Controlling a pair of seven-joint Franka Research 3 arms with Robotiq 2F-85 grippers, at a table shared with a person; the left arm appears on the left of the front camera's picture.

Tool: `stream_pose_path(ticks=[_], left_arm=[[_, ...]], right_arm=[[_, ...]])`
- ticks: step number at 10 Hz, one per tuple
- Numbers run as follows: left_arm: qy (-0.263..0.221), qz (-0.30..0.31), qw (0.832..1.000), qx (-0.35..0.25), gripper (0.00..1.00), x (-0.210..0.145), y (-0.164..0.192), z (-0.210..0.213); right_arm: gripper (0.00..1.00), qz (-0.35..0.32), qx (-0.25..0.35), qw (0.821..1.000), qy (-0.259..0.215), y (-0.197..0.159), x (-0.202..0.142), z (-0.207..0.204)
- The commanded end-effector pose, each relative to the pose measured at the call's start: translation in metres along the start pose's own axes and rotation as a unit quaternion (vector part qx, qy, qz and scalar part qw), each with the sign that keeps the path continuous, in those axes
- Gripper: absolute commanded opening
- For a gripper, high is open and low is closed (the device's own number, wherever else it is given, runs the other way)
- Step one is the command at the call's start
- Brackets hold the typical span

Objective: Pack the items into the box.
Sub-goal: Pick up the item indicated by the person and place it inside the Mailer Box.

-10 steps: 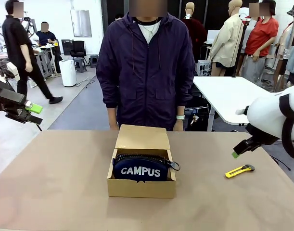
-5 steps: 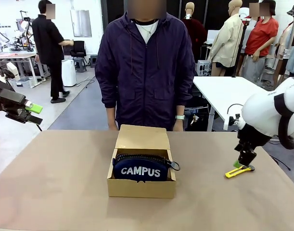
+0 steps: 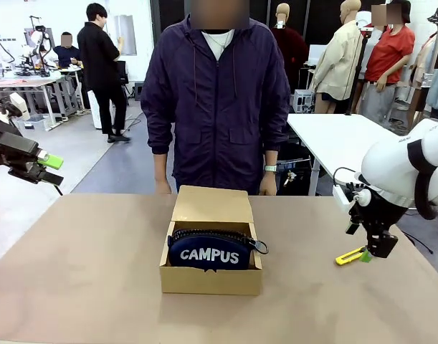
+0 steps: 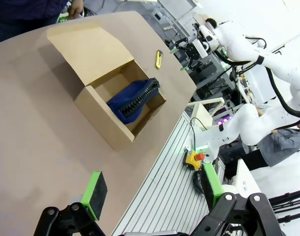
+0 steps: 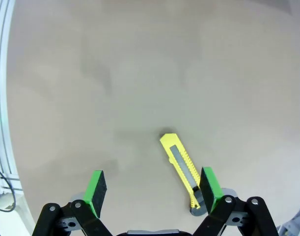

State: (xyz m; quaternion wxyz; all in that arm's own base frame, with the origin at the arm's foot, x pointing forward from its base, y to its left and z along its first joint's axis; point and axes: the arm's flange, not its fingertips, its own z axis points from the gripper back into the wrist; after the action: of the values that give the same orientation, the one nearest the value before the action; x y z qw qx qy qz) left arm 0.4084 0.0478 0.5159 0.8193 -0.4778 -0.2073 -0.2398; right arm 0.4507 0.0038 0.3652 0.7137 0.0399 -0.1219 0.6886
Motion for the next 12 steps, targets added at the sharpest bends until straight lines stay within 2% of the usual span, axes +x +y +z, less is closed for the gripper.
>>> stream_pose_path(ticks=[1,2,3,4,5,6,12], left_arm=[[0.004,-0.003,1.000,-0.002,1.00,-0.001,-0.002,0.003],[0.004,-0.003,1.000,-0.002,1.00,-0.001,-0.002,0.003],[0.004,-0.003,1.000,-0.002,1.00,-0.001,-0.002,0.003],[0.004,-0.003,1.000,-0.002,1.00,-0.001,-0.002,0.003],[0.004,-0.003,1.000,-0.002,1.00,-0.001,-0.002,0.003],[0.004,-0.003,1.000,-0.002,1.00,-0.001,-0.002,0.003],[0.004,-0.003,1.000,-0.002,1.00,-0.001,-0.002,0.003]], right_arm=[[1.00,0.000,0.000,1.000,-0.008,0.002,0.007,0.000],[1.00,0.000,0.000,1.000,0.000,0.000,0.000,0.000],[1.00,0.003,-0.021,0.996,0.088,0.000,-0.002,0.011],[1.00,0.033,-0.005,0.994,0.108,-0.009,-0.008,0.006],[1.00,0.062,-0.012,0.989,0.137,-0.015,-0.010,-0.002],[1.00,0.077,-0.011,0.986,0.147,-0.018,-0.012,-0.012],[1.00,0.104,0.012,0.987,0.123,-0.027,-0.014,-0.045]])
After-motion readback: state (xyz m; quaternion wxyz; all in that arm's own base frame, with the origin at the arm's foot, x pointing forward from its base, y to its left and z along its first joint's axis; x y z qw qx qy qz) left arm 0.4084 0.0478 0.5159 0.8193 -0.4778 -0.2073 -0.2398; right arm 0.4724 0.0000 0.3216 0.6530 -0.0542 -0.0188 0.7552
